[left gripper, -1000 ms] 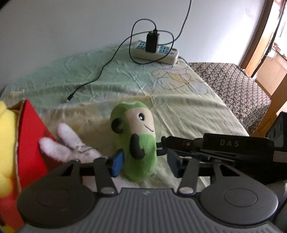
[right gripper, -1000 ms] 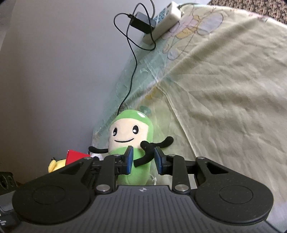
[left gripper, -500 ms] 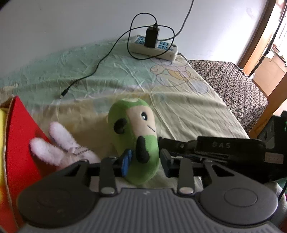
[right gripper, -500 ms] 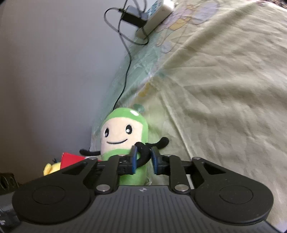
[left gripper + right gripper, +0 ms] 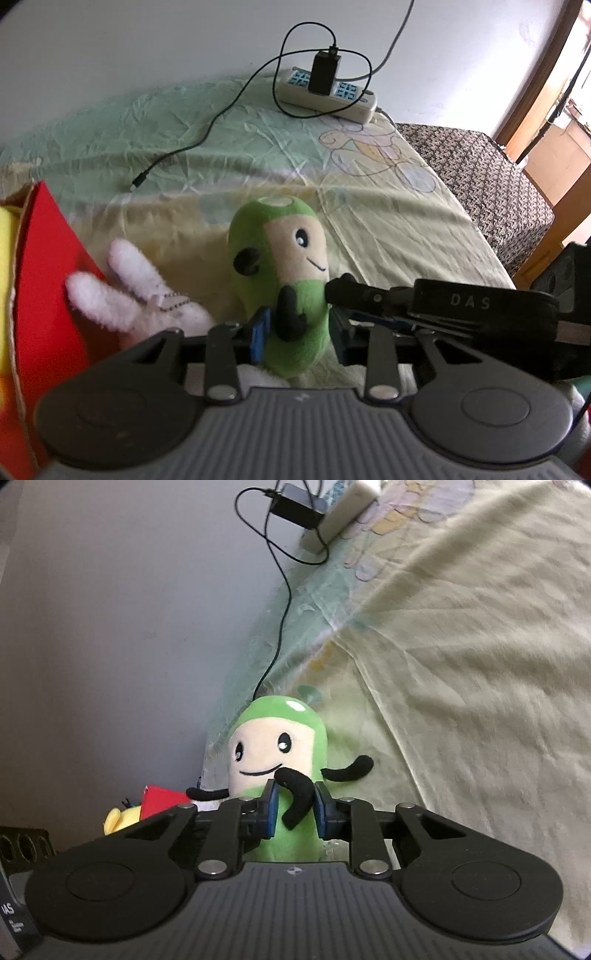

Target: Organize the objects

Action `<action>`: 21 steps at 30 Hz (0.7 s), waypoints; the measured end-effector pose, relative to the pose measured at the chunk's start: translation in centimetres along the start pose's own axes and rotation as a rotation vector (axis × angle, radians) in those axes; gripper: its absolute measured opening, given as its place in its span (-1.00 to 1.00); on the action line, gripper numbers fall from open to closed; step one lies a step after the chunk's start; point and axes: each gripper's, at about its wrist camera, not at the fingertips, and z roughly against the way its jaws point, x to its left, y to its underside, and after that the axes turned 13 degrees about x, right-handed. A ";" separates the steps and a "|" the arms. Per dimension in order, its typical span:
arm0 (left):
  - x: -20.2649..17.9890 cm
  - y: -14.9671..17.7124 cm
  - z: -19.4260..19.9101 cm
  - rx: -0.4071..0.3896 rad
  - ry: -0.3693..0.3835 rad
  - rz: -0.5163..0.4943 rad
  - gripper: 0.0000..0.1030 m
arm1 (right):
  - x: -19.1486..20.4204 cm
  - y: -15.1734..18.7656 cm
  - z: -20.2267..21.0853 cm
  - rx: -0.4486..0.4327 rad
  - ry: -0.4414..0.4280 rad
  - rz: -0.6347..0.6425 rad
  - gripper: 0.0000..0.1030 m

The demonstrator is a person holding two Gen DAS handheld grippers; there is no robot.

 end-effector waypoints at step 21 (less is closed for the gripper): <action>-3.7 5.9 3.7 0.022 0.191 -0.109 -0.35 | 2.6 6.3 7.4 0.048 -0.012 0.116 -0.81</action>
